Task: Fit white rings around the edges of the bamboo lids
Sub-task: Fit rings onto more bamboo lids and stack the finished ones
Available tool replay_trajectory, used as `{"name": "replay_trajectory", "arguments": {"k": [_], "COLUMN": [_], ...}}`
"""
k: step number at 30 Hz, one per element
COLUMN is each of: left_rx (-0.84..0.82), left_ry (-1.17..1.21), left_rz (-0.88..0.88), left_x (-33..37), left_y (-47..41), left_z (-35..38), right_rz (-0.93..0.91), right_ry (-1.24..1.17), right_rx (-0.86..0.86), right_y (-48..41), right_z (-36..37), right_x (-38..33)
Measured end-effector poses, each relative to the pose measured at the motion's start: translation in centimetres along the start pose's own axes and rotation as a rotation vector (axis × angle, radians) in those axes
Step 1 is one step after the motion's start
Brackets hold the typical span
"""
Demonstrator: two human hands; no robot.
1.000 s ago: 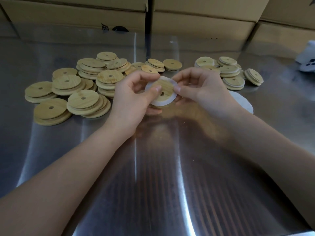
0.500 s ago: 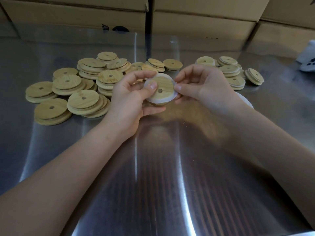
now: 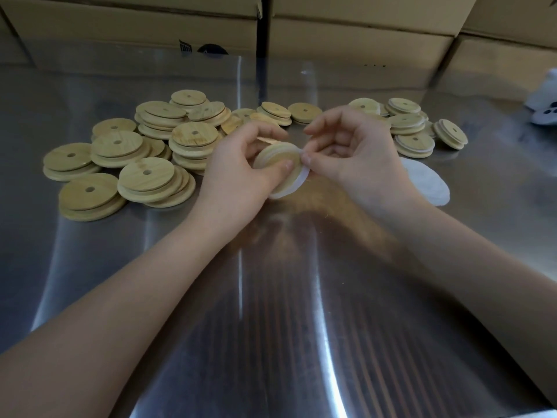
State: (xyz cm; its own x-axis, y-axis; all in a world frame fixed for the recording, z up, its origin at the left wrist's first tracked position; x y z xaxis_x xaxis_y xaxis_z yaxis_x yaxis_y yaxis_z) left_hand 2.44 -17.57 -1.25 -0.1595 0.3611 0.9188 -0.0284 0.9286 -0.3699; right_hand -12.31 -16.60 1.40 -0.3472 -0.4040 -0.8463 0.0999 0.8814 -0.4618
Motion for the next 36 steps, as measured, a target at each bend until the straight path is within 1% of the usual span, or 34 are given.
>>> {"name": "replay_trajectory", "arguments": {"k": [3,5,10,15,18,21,24,27,29,33,36], "left_rx": [0.026,0.041,0.044,0.035,0.013,-0.024,-0.062,-0.07,-0.061,-0.045,-0.041], "left_ry": [-0.055,-0.063,0.014,0.133,0.2,0.251,0.285,0.302,0.311,0.317,0.283], "left_rz": [0.077,0.093,0.029,-0.05,-0.106,-0.146,-0.179,-0.188,-0.197,-0.214,-0.183], "left_x": [0.7,0.9,0.2,-0.7,-1.2,-1.5,-1.7,-1.7,-1.6,-1.7,-1.6], "left_y": [0.3,0.4,0.0,-0.2,-0.2,-0.2,0.0,0.1,0.2,0.2,0.2], "left_z": [0.0,0.0,0.0,0.1,0.3,0.7,1.2,1.3,1.2,1.0,1.0], "right_rz": [-0.016,-0.016,0.007,0.098,0.071,-0.012,-0.068,-0.045,-0.025,-0.005,-0.042], "right_ry": [0.04,0.048,0.056,0.009,0.06,0.181,0.235,0.165,0.132,0.123,0.15], "right_rx": [0.04,0.059,0.043,-0.044,-0.085,-0.11,-0.063,0.037,0.073,0.113,0.162], "right_y": [0.1,0.1,-0.4,-0.8,-0.9,-0.9,-0.8,-0.5,-0.3,-0.1,0.1], "right_z": [-0.1,-0.2,-0.4,-0.2,-0.2,0.0,-0.2,-0.7,-0.8,-0.6,-0.6], "right_x": [0.2,0.2,0.2,0.6,0.3,-0.4,-0.9,-0.7,-0.4,0.1,-0.1]}}
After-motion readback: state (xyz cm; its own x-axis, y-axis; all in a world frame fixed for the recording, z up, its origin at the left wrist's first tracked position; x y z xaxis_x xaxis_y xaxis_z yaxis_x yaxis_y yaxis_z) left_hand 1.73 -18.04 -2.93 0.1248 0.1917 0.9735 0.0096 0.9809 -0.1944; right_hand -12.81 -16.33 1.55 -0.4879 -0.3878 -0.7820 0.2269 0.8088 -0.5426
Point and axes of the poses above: each hand's wrist, its own y-axis away from the middle knuckle, its own z-axis out of the palm, x = y × z, the point moved 9 cm from there along -y, towards the middle knuckle, and after that the axes turned 10 degrees about x, right-handed, at the moved point
